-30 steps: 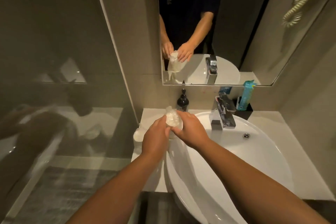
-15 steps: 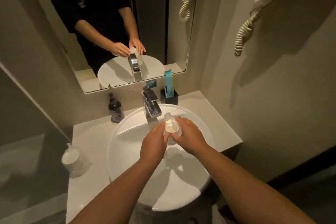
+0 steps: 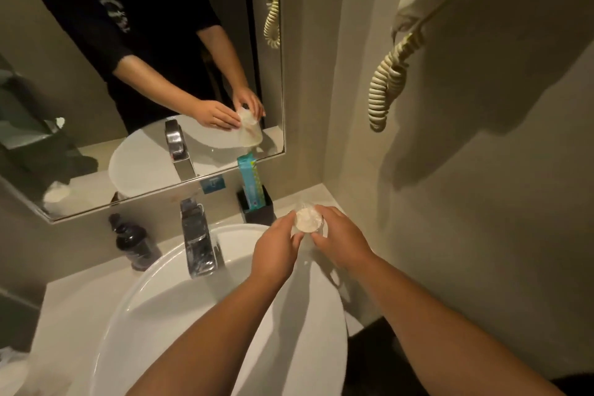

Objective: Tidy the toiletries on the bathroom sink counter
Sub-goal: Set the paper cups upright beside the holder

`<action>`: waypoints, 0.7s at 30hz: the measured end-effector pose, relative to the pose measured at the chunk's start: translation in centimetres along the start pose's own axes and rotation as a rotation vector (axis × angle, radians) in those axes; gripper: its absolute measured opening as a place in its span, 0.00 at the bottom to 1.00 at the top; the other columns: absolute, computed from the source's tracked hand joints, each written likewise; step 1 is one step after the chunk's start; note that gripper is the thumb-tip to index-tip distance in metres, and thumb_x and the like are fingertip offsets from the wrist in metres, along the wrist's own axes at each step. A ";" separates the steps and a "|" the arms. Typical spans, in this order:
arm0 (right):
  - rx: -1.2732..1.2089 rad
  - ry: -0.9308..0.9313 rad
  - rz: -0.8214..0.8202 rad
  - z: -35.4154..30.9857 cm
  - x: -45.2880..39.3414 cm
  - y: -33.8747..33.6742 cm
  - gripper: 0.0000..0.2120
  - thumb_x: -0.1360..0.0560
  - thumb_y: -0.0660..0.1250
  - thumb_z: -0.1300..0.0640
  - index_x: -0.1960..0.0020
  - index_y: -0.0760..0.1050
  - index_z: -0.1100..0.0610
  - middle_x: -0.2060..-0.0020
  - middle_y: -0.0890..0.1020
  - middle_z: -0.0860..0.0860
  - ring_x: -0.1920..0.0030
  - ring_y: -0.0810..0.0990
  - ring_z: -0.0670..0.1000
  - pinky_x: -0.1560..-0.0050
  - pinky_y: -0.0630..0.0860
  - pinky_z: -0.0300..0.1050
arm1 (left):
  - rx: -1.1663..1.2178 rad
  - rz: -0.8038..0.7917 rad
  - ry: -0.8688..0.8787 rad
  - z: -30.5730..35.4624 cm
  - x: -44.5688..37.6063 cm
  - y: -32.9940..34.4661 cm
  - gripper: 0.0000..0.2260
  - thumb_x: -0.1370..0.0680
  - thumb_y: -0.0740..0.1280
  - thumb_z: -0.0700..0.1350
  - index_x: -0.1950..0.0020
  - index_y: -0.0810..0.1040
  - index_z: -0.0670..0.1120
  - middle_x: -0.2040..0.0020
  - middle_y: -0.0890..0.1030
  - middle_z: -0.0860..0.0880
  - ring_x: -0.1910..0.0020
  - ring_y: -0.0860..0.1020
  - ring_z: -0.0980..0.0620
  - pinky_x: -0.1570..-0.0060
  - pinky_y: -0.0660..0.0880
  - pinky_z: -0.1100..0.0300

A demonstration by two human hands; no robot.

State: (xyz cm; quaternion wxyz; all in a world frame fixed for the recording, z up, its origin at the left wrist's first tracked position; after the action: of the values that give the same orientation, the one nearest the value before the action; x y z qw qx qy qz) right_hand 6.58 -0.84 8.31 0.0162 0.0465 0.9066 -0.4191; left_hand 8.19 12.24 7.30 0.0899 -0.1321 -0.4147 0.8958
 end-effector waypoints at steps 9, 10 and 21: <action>0.010 -0.068 -0.063 3.0 -12.7 2.8 0.28 0.28 0.68 0.57 0.29 0.66 0.50 0.36 0.74 0.52 0.37 0.73 0.53 0.40 0.68 0.43 | -0.012 0.084 -0.100 -4.2 -10.5 2.2 0.17 0.22 0.63 0.48 0.34 0.70 0.57 0.44 0.80 0.51 0.48 0.77 0.50 0.60 0.67 0.59; 0.015 -0.070 -0.079 3.5 -13.6 3.6 0.28 0.28 0.67 0.57 0.29 0.66 0.51 0.36 0.74 0.52 0.37 0.73 0.53 0.40 0.69 0.44 | -0.017 0.085 -0.120 -4.9 -11.0 2.9 0.17 0.22 0.63 0.48 0.34 0.70 0.57 0.45 0.80 0.51 0.49 0.77 0.49 0.60 0.67 0.59; -0.013 -0.049 -0.169 7.4 -17.5 8.5 0.26 0.28 0.68 0.58 0.30 0.68 0.54 0.36 0.75 0.54 0.37 0.73 0.55 0.39 0.69 0.45 | -0.051 0.025 -0.262 -8.0 -13.5 7.8 0.15 0.23 0.61 0.45 0.36 0.70 0.50 0.46 0.78 0.45 0.52 0.78 0.44 0.54 0.75 0.51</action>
State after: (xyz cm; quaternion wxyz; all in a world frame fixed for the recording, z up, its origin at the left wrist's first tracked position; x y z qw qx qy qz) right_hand 24.80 -2.30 -1.73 0.0031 -0.0408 0.9093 -0.4142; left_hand 23.12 9.38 -1.48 0.0203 -0.0214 -0.4437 0.8957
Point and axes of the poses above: each hand's wrist, its own x-axis away from the middle knuckle, its own y-axis out of the palm, z = x × y, the point moved 10 cm from there along -x, towards the middle knuckle
